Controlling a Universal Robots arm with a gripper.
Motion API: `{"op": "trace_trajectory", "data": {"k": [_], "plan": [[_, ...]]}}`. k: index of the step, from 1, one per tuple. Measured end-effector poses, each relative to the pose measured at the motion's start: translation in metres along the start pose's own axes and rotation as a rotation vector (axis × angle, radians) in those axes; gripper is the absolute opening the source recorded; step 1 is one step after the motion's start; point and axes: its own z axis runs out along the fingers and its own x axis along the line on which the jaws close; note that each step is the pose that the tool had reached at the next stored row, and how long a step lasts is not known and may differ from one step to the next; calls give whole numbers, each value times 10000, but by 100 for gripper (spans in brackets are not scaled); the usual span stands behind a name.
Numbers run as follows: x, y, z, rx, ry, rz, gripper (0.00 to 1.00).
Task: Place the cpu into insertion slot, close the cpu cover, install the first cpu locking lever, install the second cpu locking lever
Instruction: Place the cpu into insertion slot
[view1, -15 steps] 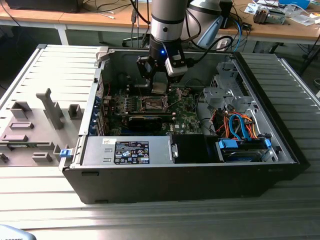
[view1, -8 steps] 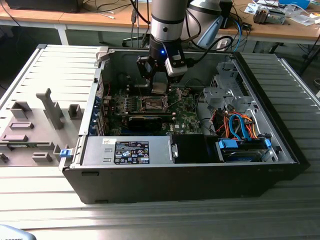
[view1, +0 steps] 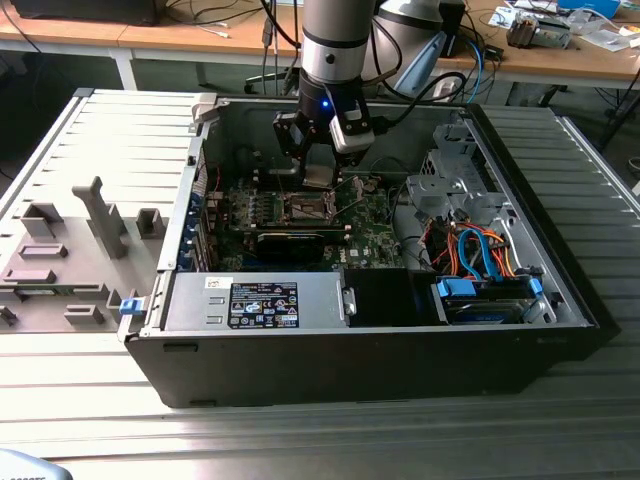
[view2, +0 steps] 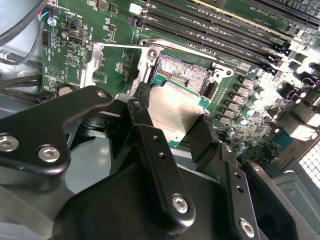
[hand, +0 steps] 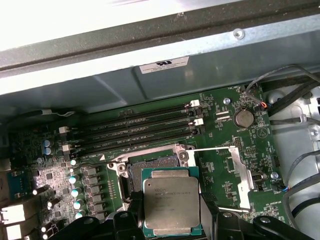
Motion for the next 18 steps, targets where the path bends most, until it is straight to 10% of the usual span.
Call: {"op": "trace_trajectory", "data": {"k": [18], "plan": [[0,0,0,-2,-6,129,55]]}}
